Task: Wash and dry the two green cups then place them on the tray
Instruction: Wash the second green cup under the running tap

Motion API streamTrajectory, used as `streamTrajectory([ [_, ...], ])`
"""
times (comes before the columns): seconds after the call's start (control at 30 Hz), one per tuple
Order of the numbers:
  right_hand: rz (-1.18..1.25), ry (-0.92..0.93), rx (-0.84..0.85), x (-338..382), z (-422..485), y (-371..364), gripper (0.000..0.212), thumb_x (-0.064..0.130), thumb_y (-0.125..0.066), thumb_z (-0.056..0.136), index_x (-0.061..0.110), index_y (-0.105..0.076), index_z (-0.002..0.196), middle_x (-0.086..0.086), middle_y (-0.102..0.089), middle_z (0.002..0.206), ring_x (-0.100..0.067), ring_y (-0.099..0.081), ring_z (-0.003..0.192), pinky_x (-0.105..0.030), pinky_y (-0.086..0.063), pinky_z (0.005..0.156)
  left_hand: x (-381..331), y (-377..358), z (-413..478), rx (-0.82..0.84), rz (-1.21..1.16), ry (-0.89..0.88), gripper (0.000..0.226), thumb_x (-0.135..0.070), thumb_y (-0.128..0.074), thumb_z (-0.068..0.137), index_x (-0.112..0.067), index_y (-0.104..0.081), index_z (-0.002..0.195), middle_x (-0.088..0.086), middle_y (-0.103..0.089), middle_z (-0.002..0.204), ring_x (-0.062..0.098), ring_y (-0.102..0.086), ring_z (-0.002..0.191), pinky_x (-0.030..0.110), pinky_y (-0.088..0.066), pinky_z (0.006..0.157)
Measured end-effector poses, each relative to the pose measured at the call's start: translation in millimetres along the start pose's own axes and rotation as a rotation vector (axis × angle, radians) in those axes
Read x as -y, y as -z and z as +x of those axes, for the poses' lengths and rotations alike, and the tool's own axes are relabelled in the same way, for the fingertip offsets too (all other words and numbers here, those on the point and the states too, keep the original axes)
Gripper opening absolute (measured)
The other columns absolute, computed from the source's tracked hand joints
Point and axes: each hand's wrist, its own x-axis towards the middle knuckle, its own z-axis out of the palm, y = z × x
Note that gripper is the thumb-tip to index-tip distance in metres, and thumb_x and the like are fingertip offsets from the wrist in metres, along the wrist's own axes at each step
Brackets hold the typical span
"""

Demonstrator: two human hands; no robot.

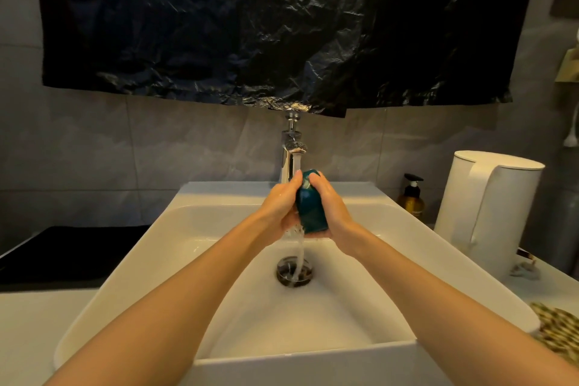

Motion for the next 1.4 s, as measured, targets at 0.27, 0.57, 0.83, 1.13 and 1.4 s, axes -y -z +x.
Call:
streamTrajectory([
  [0.27,-0.087,-0.003,0.177,-7,-2,-13,0.049,0.059,-0.038,0.094,0.050,-0.025,0.141,-0.002,-0.053,0.129,-0.028,-0.059,0.109,-0.043,-0.058,0.077,-2,9,3,-0.327,0.109,0.056,0.043,-0.050,-0.039,0.096,-0.012,-0.058,0.096,0.013,-0.062,0.098,0.031,-0.061,0.092,0.045,-0.053,0.089],
  [0.57,0.054,-0.106,0.124,-4,-2,-10,0.034,0.062,-0.052,0.086,0.051,-0.044,0.117,-0.001,-0.053,0.126,-0.029,-0.058,0.109,-0.050,-0.056,0.084,-6,13,-1,-0.206,0.075,0.099,0.047,-0.057,-0.047,0.089,-0.015,-0.061,0.104,0.011,-0.065,0.103,0.026,-0.061,0.096,0.041,-0.053,0.087],
  [0.83,0.030,-0.155,0.296,-2,-3,-1,0.045,0.055,-0.058,0.087,0.055,-0.035,0.125,0.009,-0.049,0.119,-0.026,-0.055,0.112,-0.046,-0.052,0.092,-8,20,2,-0.235,0.040,0.134,0.037,-0.053,-0.053,0.089,-0.018,-0.061,0.097,0.011,-0.065,0.097,0.028,-0.060,0.094,0.045,-0.050,0.093],
  [1.13,0.121,-0.246,0.018,-1,5,-14,0.054,0.069,-0.054,0.079,0.030,-0.053,0.117,-0.004,-0.062,0.111,-0.026,-0.060,0.100,-0.046,-0.053,0.086,-3,15,-2,-0.135,0.140,0.089,0.038,-0.055,-0.053,0.087,-0.020,-0.065,0.096,0.010,-0.067,0.105,0.025,-0.062,0.098,0.040,-0.049,0.094],
  [1.4,0.100,-0.296,0.185,2,6,8,0.042,0.062,-0.055,0.084,0.024,-0.057,0.102,-0.004,-0.063,0.105,-0.026,-0.059,0.097,-0.044,-0.054,0.083,-2,22,1,-0.219,0.202,0.091,0.042,-0.052,-0.050,0.089,-0.019,-0.061,0.112,0.006,-0.066,0.113,0.026,-0.061,0.104,0.041,-0.049,0.094],
])
